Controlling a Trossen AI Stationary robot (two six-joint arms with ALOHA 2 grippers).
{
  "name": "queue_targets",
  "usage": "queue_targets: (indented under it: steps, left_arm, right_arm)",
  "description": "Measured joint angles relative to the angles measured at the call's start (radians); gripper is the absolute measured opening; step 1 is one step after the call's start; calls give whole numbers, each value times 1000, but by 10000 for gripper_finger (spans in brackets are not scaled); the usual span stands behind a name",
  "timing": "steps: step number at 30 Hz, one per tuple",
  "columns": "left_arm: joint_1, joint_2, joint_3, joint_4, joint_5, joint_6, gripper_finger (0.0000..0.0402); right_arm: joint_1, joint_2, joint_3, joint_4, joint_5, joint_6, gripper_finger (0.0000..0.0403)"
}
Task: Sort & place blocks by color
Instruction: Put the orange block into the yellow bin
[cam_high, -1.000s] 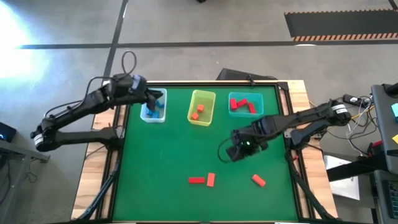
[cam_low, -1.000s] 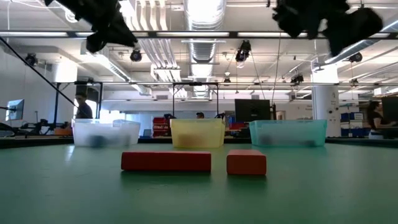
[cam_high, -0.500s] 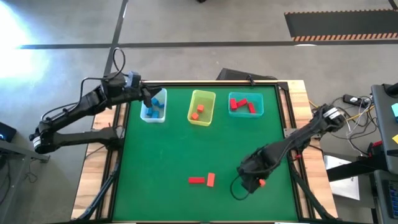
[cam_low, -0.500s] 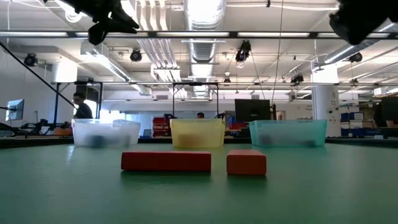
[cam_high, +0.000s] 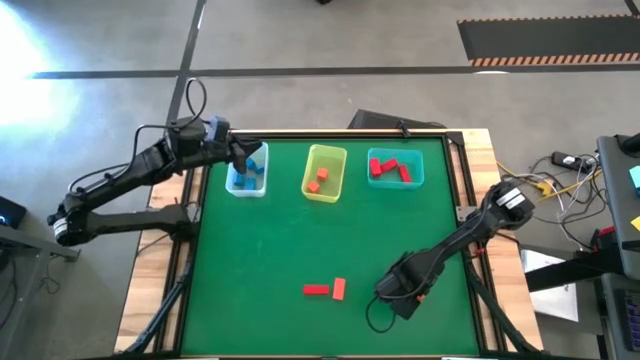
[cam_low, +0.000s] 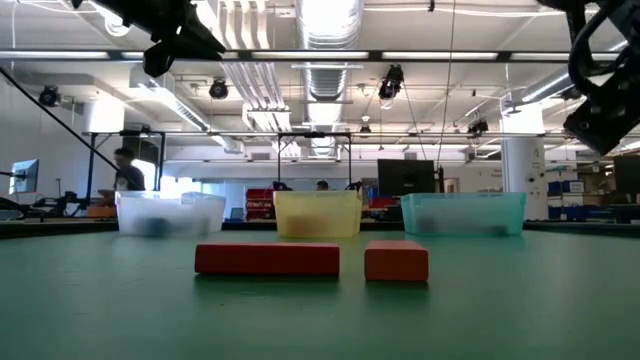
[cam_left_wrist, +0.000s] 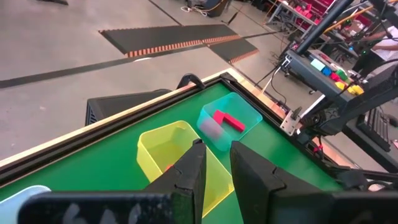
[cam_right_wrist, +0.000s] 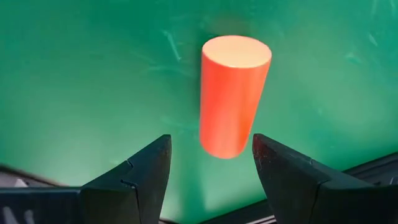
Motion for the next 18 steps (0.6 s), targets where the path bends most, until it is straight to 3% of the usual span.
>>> queue_targets:
  steps: [8, 18]
  left_arm:
    - [0, 0, -10, 1, 0, 0, 57]
    - [0, 0, -11, 0, 0, 0, 57]
  right_arm:
    - [0, 37, -6, 16, 12, 0, 199]
    - [-1, 40, -9, 26, 11, 0, 101]
